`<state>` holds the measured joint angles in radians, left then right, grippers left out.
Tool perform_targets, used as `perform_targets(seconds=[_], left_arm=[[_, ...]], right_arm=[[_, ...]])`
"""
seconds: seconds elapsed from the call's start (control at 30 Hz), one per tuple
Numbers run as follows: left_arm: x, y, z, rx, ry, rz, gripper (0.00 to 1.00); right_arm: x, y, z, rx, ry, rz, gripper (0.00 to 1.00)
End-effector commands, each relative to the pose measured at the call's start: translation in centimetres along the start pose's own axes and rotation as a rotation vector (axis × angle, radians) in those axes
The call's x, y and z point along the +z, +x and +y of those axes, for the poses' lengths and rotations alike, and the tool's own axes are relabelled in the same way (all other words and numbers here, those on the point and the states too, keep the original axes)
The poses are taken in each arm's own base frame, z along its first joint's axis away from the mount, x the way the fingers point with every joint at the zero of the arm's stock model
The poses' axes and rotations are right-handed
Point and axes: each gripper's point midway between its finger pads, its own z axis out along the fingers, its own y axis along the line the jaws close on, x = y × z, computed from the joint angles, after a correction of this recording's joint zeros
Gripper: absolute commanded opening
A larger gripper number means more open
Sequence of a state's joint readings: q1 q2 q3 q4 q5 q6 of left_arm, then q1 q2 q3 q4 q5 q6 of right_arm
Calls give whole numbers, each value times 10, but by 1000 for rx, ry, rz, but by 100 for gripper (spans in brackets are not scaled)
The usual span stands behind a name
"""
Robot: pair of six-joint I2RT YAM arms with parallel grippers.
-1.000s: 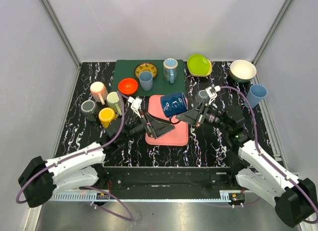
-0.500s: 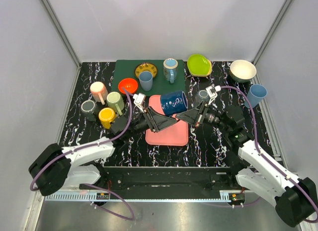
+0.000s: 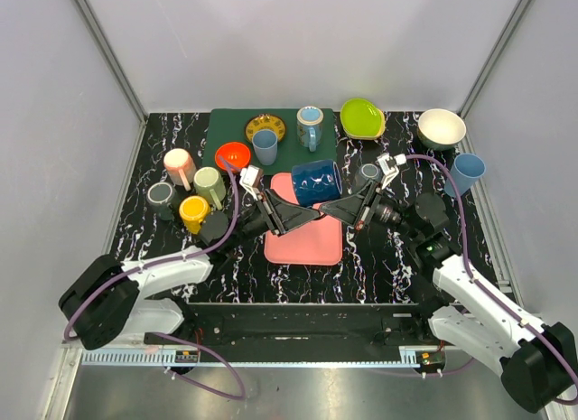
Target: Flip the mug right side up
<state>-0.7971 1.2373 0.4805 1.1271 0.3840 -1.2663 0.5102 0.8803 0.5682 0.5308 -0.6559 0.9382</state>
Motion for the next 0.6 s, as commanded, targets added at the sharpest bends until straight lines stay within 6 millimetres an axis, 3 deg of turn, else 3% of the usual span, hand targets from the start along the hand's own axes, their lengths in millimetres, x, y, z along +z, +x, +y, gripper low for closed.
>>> perform_targets(seconds=[0.0,0.17,0.4,0.47,0.53,0.57], left_arm=[[7,-24,-45,48,175,-76,36],[11,-27,-49,19,205,-81,35],[14,-28,-52,21,225,-78,42],[14,-27,-52,27,224,-77,31],[12,-26,-53,34,229,-76,14],[12,-26,-51,34,221,-77,0]], right_arm=[[0,7,35,-78,-127,64,0],[1,15,29,-107,-103,96,0],[-1,23,23,-120,-67,116,0],[-2,24,24,-119,-68,115,0],[-2,23,25,-123,-70,113,0],[-3,23,26,-123,-72,112,0]])
